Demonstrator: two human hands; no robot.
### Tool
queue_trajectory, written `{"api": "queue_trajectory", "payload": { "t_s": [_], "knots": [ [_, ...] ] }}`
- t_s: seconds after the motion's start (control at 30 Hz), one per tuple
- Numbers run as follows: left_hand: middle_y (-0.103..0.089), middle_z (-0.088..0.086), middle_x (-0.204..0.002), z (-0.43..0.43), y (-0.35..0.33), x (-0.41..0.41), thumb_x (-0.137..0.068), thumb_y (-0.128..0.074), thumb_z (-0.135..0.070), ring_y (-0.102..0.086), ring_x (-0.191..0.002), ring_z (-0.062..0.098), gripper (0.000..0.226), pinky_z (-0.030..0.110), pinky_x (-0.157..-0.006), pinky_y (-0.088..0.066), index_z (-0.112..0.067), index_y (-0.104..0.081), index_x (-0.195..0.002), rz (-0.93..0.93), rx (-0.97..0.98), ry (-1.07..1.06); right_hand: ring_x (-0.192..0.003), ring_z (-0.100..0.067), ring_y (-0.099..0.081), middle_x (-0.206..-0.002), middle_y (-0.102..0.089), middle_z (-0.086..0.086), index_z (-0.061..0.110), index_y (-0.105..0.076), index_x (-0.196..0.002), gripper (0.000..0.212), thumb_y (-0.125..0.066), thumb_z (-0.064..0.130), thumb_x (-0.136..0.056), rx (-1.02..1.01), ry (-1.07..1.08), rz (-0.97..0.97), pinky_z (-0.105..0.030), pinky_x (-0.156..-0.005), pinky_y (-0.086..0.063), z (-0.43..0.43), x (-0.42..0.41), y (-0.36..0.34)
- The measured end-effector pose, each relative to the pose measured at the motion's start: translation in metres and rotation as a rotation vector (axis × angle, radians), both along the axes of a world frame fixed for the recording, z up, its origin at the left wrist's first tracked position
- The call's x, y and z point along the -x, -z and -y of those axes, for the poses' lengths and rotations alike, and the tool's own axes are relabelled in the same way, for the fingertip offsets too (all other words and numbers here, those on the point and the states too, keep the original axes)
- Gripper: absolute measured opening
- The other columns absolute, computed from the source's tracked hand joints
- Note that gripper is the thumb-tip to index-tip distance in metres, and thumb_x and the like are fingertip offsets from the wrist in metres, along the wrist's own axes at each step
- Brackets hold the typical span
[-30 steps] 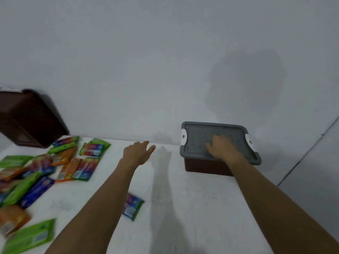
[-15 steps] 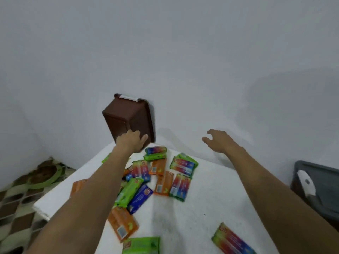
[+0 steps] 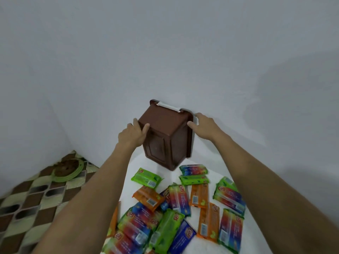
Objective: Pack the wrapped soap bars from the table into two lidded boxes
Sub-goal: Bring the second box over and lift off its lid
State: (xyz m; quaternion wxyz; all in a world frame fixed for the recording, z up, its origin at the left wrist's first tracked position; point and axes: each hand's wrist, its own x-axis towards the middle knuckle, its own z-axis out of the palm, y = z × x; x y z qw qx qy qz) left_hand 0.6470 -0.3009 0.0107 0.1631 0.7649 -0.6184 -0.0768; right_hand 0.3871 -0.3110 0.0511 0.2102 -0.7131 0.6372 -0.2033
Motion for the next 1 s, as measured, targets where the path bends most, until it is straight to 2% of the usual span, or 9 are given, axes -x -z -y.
{"api": "queue_trajectory", "payload": {
  "t_s": [0.2,0.37,0.43,0.53,0.57,0.7,0.8,0.9,1.0],
  "knots": [
    [-0.054,0.02,-0.13,0.034,0.011,-0.002,-0.097,-0.03,-0.058,-0.054,-0.115,0.039,0.065,0.049,-0.094,-0.044,-0.008,-0.035,-0.139,-0.19,0.02,0.037,-0.14,-0.03,-0.034,-0.155,-0.032,-0.008,0.019,-0.014,-0.153,0.08,-0.057,0.046,-0.091,-0.096,0.036,0.239,-0.044,-0.114,-0.033,0.028,-0.026,0.011],
    [-0.051,0.022,-0.13,0.028,0.011,0.007,-0.099,-0.036,-0.048,-0.052,-0.115,0.039,0.058,0.048,-0.095,-0.042,-0.003,-0.037,-0.136,-0.307,0.087,0.032,-0.129,-0.024,-0.047,-0.148,-0.039,0.0,0.038,-0.018,-0.147,0.102,-0.064,0.066,-0.06,-0.107,0.066,0.5,-0.048,-0.104,-0.046,0.03,-0.026,0.027],
    [-0.055,0.019,-0.125,0.02,0.009,0.008,-0.097,-0.04,-0.048,-0.055,-0.109,0.036,0.056,0.045,-0.089,-0.044,-0.004,-0.04,-0.132,-0.317,0.122,0.02,-0.124,-0.022,-0.051,-0.144,-0.043,0.001,0.04,-0.022,-0.145,0.095,-0.066,0.063,-0.064,-0.108,0.081,0.57,-0.044,-0.098,-0.049,0.021,-0.027,0.023],
    [-0.058,0.011,-0.112,0.001,0.003,0.014,-0.09,-0.046,-0.048,-0.055,-0.095,0.03,0.05,0.038,-0.077,-0.042,-0.009,-0.044,-0.121,-0.389,0.182,-0.043,-0.11,-0.015,-0.056,-0.134,-0.047,0.003,0.033,-0.026,-0.144,0.069,-0.065,0.041,-0.087,-0.108,0.05,0.72,-0.026,-0.075,-0.05,0.004,-0.025,0.017],
    [-0.056,0.009,-0.111,-0.006,-0.001,0.016,-0.089,-0.047,-0.049,-0.055,-0.096,0.029,0.05,0.037,-0.077,-0.041,-0.01,-0.044,-0.121,-0.415,0.186,-0.055,-0.107,-0.013,-0.058,-0.132,-0.049,0.003,0.031,-0.029,-0.141,0.062,-0.063,0.036,-0.09,-0.1,0.046,0.764,-0.025,-0.072,-0.049,-0.003,-0.024,0.016],
    [-0.046,0.007,-0.118,-0.039,-0.021,0.029,-0.083,-0.047,-0.058,-0.055,-0.104,0.03,0.061,0.042,-0.09,-0.048,-0.018,-0.044,-0.129,-0.554,0.133,-0.035,-0.109,-0.016,-0.06,-0.13,-0.053,-0.001,0.028,-0.04,-0.13,0.041,-0.059,0.028,-0.094,-0.052,0.038,0.914,-0.042,-0.093,-0.053,-0.046,-0.013,0.005],
    [-0.046,0.008,-0.125,-0.069,-0.041,0.049,-0.072,-0.04,-0.08,-0.054,-0.11,0.031,0.087,0.049,-0.097,-0.047,-0.014,-0.047,-0.128,-0.672,0.123,-0.071,-0.106,-0.018,-0.061,-0.126,-0.053,0.003,0.029,-0.043,-0.125,0.035,-0.059,0.027,-0.094,0.01,0.012,0.929,-0.051,-0.098,-0.05,-0.087,0.004,0.001],
    [-0.043,0.011,-0.139,-0.101,-0.057,0.079,-0.062,-0.037,-0.094,-0.047,-0.124,0.032,0.116,0.05,-0.104,-0.041,-0.008,-0.036,-0.14,-0.759,0.114,-0.14,-0.114,-0.015,-0.057,-0.128,-0.052,0.007,0.033,-0.045,-0.123,0.036,-0.061,0.03,-0.091,0.1,-0.005,0.906,-0.052,-0.099,-0.049,-0.132,0.019,-0.001],
    [-0.029,0.016,-0.147,-0.136,-0.067,0.116,-0.063,-0.04,-0.094,-0.032,-0.133,0.038,0.115,0.053,-0.108,-0.032,-0.023,-0.019,-0.15,-0.791,0.122,-0.154,-0.12,-0.012,-0.054,-0.125,-0.054,0.01,0.037,-0.048,-0.119,0.041,-0.063,0.041,-0.081,0.196,-0.028,0.892,-0.049,-0.102,-0.048,-0.18,0.035,-0.004]
  ]
}}
